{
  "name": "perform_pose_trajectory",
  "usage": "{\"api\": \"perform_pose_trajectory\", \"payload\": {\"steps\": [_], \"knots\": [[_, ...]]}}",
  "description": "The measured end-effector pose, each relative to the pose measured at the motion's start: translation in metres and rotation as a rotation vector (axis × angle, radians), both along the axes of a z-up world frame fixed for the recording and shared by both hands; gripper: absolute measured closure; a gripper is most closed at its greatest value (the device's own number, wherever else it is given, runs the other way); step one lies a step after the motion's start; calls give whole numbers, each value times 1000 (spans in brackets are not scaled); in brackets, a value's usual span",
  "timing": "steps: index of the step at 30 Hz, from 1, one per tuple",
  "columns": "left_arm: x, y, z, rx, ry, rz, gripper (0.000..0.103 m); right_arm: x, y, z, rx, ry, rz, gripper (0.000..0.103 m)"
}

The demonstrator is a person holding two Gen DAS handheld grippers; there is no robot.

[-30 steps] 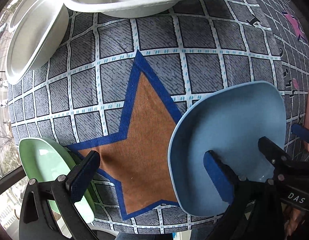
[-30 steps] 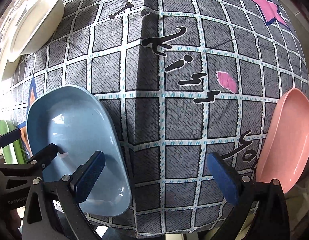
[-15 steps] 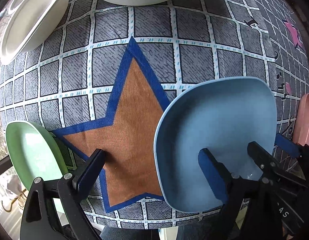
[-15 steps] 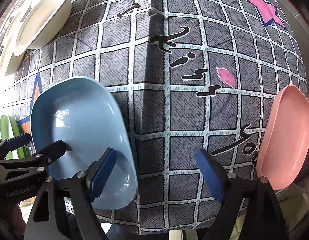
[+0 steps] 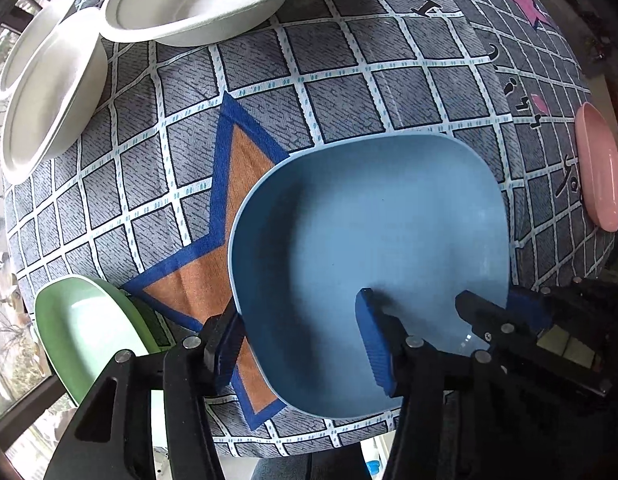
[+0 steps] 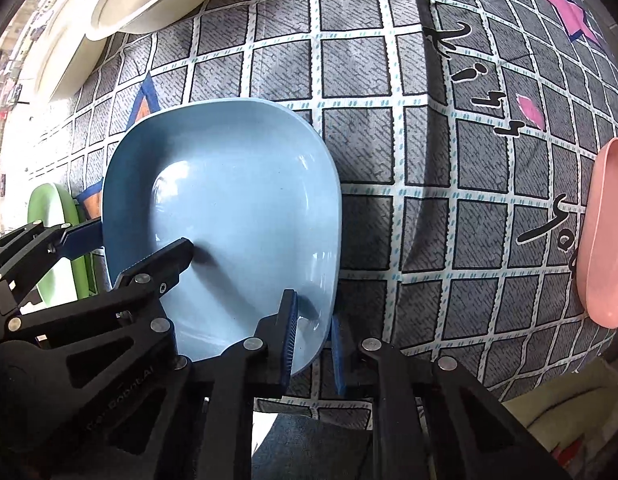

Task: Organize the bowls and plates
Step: 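Lift the blue plate with the right gripper onto the green plate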

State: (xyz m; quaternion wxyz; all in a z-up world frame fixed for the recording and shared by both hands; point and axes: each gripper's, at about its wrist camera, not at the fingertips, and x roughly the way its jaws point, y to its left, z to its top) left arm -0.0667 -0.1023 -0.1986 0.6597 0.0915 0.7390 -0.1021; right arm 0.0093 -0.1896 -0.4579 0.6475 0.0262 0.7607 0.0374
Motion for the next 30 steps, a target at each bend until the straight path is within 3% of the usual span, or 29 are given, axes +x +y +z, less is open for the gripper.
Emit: {"api": "perform_pose_trajectory", "payload": {"steps": [9,10,20,25,30], "knots": [[-14,29,8,-2,22,27,45,17,30,-27,68,44,-29,85],[-12,34,8,-4,20,36,45,8,48,-27,76,45,-31,85],[-4,98,50,15,-78,114,45,68,133,-32,91,12,67,85],[5,154,73,31,-106,182,45,96,190,-39,115,16,149,85],[0,204,68,71,-109,232,45,110,258,-62,150,42,220,85]]}}
